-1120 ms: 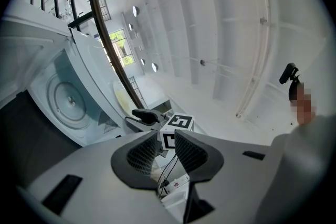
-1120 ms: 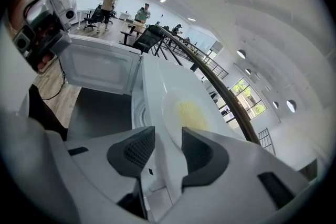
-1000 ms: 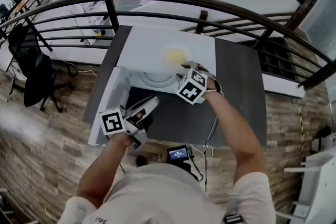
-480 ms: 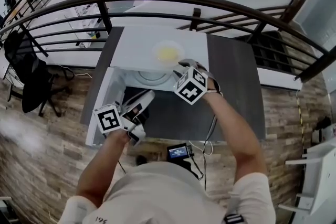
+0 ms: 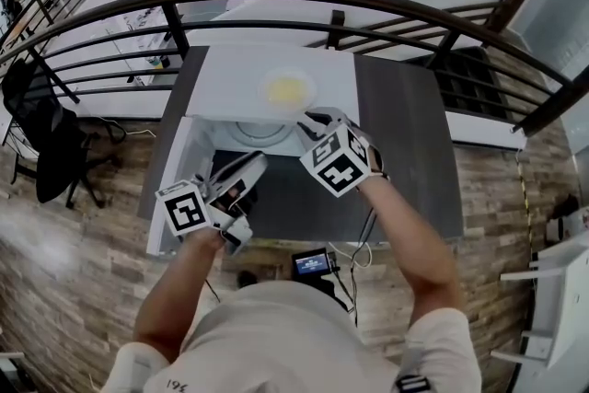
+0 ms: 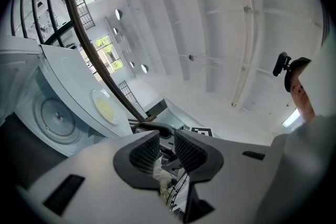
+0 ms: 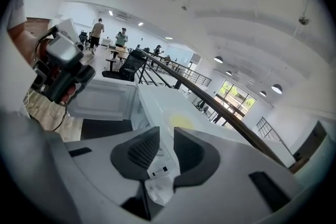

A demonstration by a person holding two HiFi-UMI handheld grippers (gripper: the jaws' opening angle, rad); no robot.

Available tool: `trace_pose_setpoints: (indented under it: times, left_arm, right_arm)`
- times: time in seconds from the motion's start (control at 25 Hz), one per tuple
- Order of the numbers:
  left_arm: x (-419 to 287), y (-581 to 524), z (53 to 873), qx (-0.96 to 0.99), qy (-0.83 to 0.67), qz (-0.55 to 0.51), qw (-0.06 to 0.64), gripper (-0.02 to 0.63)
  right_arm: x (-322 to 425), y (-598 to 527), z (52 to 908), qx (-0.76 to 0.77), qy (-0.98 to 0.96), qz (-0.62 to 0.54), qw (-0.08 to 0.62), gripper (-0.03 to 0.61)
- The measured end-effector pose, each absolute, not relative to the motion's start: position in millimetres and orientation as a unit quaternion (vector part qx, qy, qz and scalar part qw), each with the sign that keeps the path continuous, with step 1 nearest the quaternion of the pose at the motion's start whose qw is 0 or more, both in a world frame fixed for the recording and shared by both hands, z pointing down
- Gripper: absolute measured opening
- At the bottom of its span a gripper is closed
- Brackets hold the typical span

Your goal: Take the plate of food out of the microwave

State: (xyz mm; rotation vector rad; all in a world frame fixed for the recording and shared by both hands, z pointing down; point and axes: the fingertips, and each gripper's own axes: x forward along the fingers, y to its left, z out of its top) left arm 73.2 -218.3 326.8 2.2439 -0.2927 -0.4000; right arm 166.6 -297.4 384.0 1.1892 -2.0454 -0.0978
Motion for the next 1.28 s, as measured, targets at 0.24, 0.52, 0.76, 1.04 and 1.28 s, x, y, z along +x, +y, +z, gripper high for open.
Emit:
trace_pose_setpoints:
  times: [0.24, 0.52, 0.76, 1.04, 1.28]
  left_arm:
    - [72.2, -215.3, 321.6, 0.901, -0.114, -0.151, 0.391, 0.091]
    - [69.7, -205.6, 311.3, 0.914, -0.125, -0.141, 0.359, 0.089]
    - [65.8, -195.2, 307.1, 0.929, -0.137, -0.123, 0.321, 0.089]
    - [61.0, -188.5, 313.4, 0.934, -0.145, -0.108, 0.308, 0.089]
    - [56.8, -179.2, 317.4, 0.938, -0.154, -0.096, 0.297, 0.089]
  right_arm:
    - [161.1, -283.0, 368.5, 0.48, -0.806, -0.038, 0.345, 0.04]
    - [155.2, -258.7, 339.7, 0.502, -0.812, -0.041, 0.295, 0.002]
    - [146.5, -233.1, 329.6, 0.515, -0.818, -0.032, 0.257, 0.002]
    - [147.8, -216.1, 325.0, 0.528, -0.816, -0.02, 0.235, 0.002]
    - [154.3, -198.3, 329.1, 0.541, -0.812, -0.004, 0.219, 0.002]
